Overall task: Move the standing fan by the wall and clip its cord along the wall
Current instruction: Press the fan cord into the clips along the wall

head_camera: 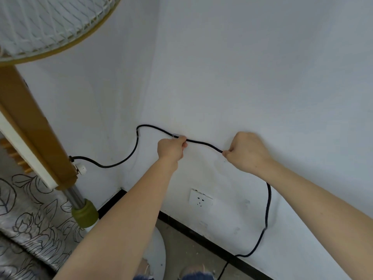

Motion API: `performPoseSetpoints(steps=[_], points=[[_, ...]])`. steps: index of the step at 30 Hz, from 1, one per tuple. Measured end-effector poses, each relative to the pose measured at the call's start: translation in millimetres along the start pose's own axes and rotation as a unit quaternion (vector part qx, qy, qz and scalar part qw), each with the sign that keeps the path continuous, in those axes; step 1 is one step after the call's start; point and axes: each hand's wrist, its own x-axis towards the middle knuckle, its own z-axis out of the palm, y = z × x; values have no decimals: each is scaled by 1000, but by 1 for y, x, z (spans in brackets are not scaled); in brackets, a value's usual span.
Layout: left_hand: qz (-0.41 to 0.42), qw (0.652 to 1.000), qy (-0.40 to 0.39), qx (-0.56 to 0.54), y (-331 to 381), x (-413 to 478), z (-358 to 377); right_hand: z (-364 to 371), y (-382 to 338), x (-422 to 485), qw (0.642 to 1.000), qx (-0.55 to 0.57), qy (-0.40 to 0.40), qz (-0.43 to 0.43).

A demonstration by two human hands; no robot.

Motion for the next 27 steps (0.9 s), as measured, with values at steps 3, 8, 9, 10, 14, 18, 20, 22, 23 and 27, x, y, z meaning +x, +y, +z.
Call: performPoseSetpoints(steps=[3, 8, 9, 10, 14, 18, 20, 22, 23, 27], points=[[-17, 1000, -11, -12, -1, -7, 3, 3, -2, 1, 1000, -14, 1, 17], [-50, 990, -128, 29, -4, -32, 21, 7, -2, 1, 1000, -16, 9, 23], [-47, 990, -132, 33, -5, -35, 24, 7, -2, 1, 1000, -16, 10, 23], [-46, 990, -133, 32, -6, -37, 27, 7, -2, 1, 1000, -19, 10, 22], [-35, 992, -121, 29, -8, -40, 33, 4, 0, -3, 1000, -8, 8, 26], [-4, 995, -86, 41, -11, -41, 40, -9, 14, -12, 992, 99, -38, 68], [2, 996, -78, 46, -12, -41, 42, -18, 24, -20, 979, 162, -70, 102], [13, 996, -65, 51, -13, -40, 43, -25, 33, -27, 971, 187, -88, 121], [17, 996, -62, 55, -14, -40, 44, -27, 37, -30, 970, 190, -88, 125], [31, 995, -61, 66, -17, -40, 44, -23, 38, -36, 990, 104, -34, 87]])
